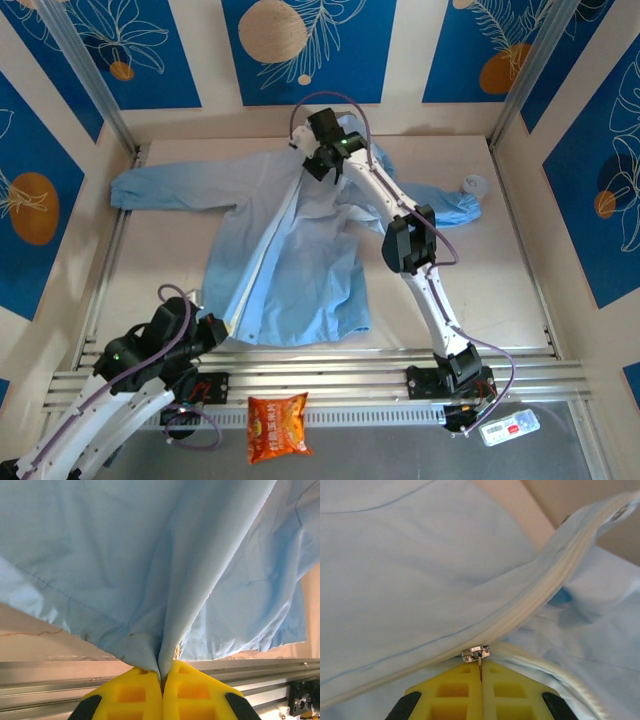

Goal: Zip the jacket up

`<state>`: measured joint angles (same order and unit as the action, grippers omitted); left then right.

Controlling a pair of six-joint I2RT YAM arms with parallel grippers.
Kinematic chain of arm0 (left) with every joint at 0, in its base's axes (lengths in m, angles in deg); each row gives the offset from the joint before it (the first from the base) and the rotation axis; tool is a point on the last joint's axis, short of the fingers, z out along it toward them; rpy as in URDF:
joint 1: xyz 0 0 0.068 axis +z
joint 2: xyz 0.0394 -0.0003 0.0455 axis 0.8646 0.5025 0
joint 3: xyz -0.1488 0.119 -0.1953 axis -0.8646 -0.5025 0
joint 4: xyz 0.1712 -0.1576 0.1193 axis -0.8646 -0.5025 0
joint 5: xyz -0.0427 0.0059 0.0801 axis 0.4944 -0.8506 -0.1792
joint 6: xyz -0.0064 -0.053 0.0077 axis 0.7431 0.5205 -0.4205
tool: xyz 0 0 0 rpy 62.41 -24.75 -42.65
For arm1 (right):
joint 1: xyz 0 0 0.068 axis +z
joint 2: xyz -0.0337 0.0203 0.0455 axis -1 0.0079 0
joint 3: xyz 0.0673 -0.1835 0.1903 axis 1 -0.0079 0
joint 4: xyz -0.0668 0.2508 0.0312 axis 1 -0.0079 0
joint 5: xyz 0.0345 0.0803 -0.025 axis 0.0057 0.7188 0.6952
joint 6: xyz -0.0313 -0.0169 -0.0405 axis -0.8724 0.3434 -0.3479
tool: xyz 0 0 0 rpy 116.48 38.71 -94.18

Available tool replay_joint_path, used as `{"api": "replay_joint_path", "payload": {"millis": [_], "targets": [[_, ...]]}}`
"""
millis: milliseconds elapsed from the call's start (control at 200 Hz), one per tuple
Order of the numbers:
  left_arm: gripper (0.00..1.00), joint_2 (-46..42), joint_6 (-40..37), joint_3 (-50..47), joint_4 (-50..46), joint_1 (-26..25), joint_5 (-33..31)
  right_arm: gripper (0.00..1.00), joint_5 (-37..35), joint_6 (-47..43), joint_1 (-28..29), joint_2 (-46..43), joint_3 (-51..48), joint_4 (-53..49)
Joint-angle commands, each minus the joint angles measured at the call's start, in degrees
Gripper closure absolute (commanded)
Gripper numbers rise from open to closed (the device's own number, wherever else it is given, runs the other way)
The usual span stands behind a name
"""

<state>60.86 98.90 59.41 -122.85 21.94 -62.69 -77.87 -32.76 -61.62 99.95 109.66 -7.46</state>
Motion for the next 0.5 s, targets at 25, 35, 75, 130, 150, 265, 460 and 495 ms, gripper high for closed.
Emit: {"api": "replay_joint_path", "payload": {"millis": [25, 35, 75, 130, 150, 265, 460, 495], "targets": [[1.00, -1.68, 2.91, 1.60, -8.55, -0.03, -1.42, 1.00, -3.13, -0.31, -2.86, 0.43, 2.89, 3.26], [1.00, -1.82, 3.12, 1.64, -8.71, -0.07, -1.61, 1.00, -3.24, -0.26, -3.00, 0.43, 2.88, 3.26], [1.00, -2.26, 3.68, 1.73, -9.22, -0.04, -2.10, 1.00, -3.22, -0.15, -3.68, 0.43, 2.95, 3.53], [1.00, -2.76, 4.53, 1.75, -9.65, 0.00, -2.73, 1.00, -3.13, 0.11, -4.63, 0.57, 3.02, 3.60], [1.00, -2.92, 4.81, 1.74, -9.76, -0.06, -2.94, 1.00, -3.11, 0.30, -4.92, 0.52, 3.15, 3.61], [1.00, -3.04, 6.00, 1.90, -10.70, -0.06, -4.67, 1.00, -2.02, 1.24, -6.78, 1.10, 4.73, 2.52], [1.00, -3.13, 7.85, 1.35, -10.82, -0.03, -6.59, 1.00, -1.48, 0.24, -7.81, 0.49, 5.19, 2.88], [1.00, -3.15, 8.00, 1.38, -10.79, 0.01, -6.81, 1.00, -1.31, 0.18, -8.07, 0.48, 5.13, 3.01]]}}
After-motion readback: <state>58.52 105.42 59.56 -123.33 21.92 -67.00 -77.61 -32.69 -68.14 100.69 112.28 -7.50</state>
